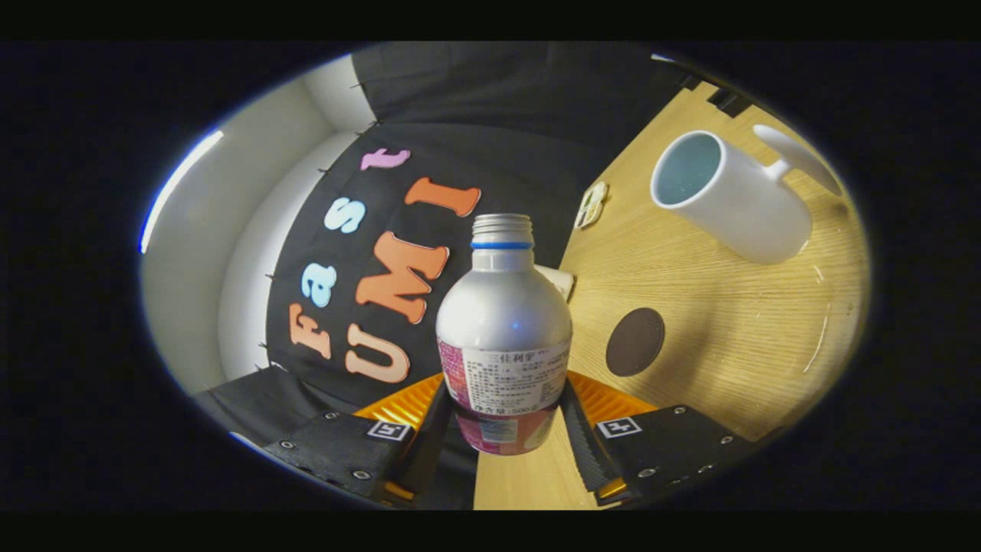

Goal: Take the bottle from table, then pour the juice into the cup, finally place the bottle on the coaster

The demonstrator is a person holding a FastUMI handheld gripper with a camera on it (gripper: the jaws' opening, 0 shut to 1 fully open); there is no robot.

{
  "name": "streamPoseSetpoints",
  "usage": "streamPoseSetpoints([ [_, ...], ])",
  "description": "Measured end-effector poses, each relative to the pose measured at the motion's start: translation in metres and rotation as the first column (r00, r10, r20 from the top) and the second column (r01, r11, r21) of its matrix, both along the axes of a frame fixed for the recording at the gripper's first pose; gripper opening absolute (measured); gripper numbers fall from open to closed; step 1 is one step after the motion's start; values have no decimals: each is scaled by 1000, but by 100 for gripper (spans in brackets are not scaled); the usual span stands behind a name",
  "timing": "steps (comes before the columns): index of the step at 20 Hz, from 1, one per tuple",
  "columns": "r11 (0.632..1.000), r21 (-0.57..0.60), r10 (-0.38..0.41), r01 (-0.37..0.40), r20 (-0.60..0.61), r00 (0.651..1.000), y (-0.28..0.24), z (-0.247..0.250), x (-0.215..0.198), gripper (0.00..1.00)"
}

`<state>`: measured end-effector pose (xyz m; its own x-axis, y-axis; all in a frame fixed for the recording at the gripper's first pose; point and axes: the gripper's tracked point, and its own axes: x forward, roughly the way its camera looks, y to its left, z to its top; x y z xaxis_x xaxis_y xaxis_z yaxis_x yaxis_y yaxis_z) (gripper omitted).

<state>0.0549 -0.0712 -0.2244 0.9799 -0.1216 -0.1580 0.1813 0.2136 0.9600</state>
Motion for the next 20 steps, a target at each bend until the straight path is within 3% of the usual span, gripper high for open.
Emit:
streamPoseSetpoints([
  [9,974,206,-94,90,12,995,-20,-1,5,73],
  [20,906,390,-194,165,36,980,-43,1,-10,73],
])
